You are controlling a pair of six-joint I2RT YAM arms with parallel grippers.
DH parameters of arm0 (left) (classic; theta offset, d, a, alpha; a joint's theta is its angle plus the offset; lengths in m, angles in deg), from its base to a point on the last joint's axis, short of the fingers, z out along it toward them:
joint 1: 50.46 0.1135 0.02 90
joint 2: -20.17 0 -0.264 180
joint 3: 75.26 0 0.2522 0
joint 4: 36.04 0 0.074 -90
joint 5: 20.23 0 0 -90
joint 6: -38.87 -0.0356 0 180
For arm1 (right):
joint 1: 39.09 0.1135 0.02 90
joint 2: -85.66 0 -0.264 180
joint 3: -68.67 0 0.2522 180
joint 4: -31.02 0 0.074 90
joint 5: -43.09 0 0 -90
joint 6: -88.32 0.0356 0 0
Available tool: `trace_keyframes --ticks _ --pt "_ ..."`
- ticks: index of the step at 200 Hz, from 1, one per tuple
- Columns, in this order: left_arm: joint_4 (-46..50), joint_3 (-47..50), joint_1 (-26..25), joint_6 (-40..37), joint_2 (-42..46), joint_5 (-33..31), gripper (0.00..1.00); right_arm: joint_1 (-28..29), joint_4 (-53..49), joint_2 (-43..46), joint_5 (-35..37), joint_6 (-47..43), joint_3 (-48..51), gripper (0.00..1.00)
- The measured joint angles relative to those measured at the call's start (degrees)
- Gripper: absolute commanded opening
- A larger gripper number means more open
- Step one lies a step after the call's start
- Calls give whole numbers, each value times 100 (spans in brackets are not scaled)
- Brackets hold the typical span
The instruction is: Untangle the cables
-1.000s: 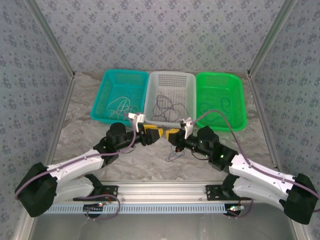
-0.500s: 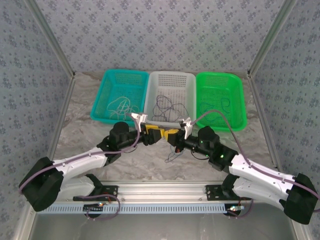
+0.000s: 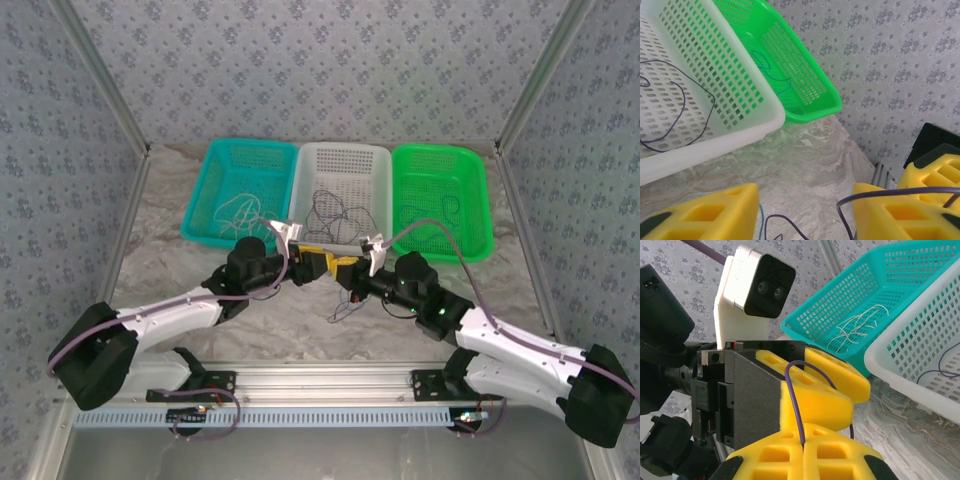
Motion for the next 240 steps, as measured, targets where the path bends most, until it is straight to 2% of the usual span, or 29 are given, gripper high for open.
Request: trace_keyframes --ticks 23,70,130,154,169,186,202,240 --pt "195 -72 -63 -181 7 -173 34 24 4 0 -83 52 2 0" --pt "887 -83 -72 -684 498 -680 23 42 -81 57 -136 76 22 1" --pt "2103 -330 -72 -1742 997 -1165 14 42 -964 70 -116 105 11 1" --pt "2557 -476 -72 -2190 1102 -1235 13 37 -1215 -46 -160 164 -87 0" --pt "2739 -529 -70 -2356 1180 -1246 20 35 -1318 -76 -157 190 -138 0" --pt "2800 -542 -72 -2404 1248 -1211 36 37 -1353 -68 -107 205 -144 0" --pt "2699 -507 -72 -2133 1259 -1145 50 35 -1375 -22 7 203 -144 0" --pt "1976 0 -72 -1228 1132 -660 59 35 -1182 109 208 203 -144 0"
